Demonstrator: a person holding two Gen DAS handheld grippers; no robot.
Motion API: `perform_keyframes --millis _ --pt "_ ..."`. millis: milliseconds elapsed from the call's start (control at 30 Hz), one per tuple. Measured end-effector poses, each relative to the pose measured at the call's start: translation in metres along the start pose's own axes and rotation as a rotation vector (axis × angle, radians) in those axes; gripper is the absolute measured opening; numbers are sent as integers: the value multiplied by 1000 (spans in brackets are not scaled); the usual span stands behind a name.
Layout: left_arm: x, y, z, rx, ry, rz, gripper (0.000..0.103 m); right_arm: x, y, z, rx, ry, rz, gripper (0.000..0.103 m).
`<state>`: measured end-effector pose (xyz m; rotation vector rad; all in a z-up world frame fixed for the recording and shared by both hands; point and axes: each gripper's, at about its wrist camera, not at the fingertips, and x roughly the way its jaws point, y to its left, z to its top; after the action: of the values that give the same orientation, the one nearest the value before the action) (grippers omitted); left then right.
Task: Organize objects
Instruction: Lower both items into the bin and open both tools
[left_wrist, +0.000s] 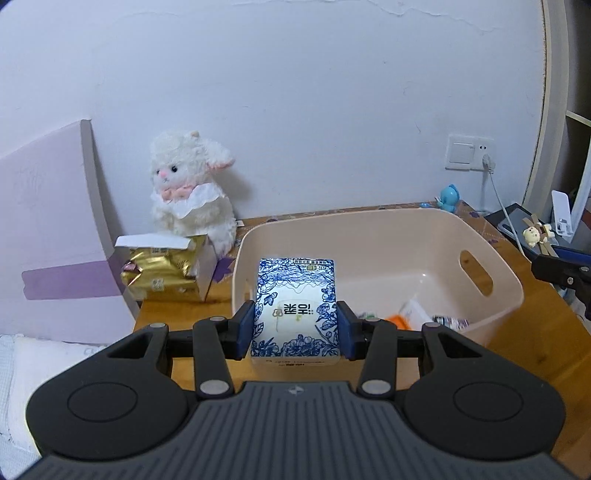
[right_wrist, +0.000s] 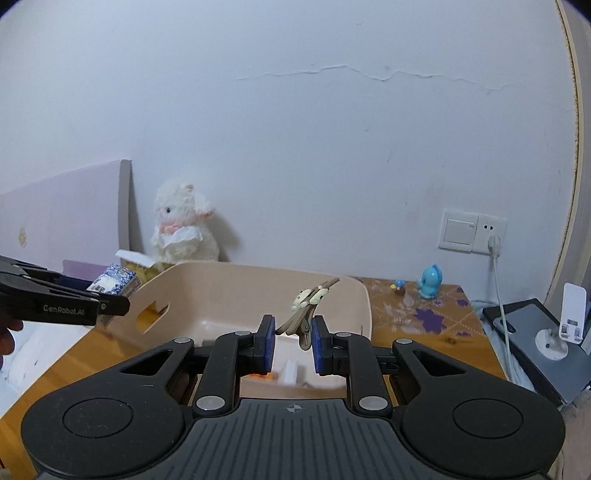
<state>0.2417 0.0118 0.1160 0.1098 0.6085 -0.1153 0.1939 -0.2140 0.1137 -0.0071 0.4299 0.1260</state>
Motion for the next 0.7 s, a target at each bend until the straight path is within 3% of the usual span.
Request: perform_keyframes --millis 267,500,700 --pt "64 -11 21 -12 77 38 48 52 -10 9 28 44 -27 18" --pt "117 -23 17 16 198 60 48 91 -11 4 6 141 -23 18" --pt "140 -28 6 48 286 61 48 116 -6 -6 -30 234 -6 19"
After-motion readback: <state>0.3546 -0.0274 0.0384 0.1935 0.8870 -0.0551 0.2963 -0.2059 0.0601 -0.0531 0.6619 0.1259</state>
